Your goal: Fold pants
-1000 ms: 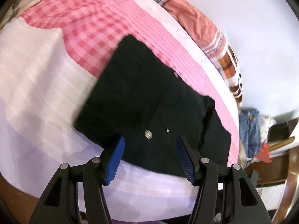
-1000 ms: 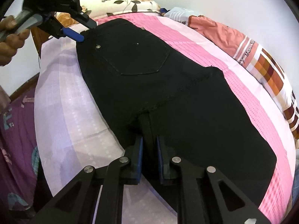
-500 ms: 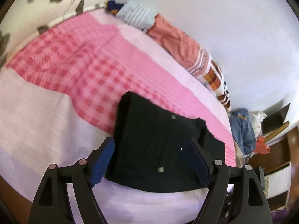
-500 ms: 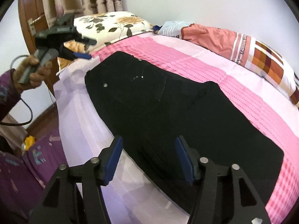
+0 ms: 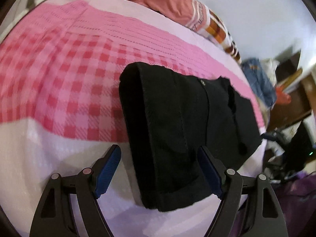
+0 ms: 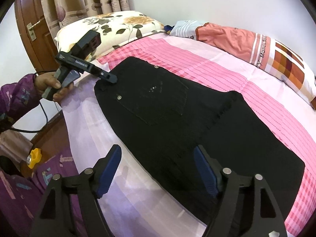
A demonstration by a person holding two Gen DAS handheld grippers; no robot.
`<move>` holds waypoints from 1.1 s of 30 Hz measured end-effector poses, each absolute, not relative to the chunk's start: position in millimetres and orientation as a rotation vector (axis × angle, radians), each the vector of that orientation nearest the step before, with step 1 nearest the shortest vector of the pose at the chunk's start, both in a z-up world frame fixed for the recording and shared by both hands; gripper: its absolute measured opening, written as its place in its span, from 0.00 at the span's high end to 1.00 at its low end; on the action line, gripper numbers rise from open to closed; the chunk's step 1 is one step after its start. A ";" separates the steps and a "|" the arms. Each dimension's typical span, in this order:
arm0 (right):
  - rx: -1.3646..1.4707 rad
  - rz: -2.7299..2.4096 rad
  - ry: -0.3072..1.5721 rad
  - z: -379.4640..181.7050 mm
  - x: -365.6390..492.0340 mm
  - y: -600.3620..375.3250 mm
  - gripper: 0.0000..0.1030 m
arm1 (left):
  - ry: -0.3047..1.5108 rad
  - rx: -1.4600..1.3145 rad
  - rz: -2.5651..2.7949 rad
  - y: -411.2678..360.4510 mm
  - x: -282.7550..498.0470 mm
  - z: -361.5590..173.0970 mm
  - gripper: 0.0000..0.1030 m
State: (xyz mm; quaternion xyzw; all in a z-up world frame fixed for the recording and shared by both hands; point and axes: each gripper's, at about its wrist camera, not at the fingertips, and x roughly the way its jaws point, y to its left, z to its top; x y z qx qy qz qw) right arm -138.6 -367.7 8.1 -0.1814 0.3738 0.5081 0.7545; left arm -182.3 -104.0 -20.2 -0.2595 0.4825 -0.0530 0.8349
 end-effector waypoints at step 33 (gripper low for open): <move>-0.126 1.029 1.035 -2.4 -108.1 -349.4 0.14 | 0.975 -0.697 -0.481 -97.0 -142.3 -35.1 0.16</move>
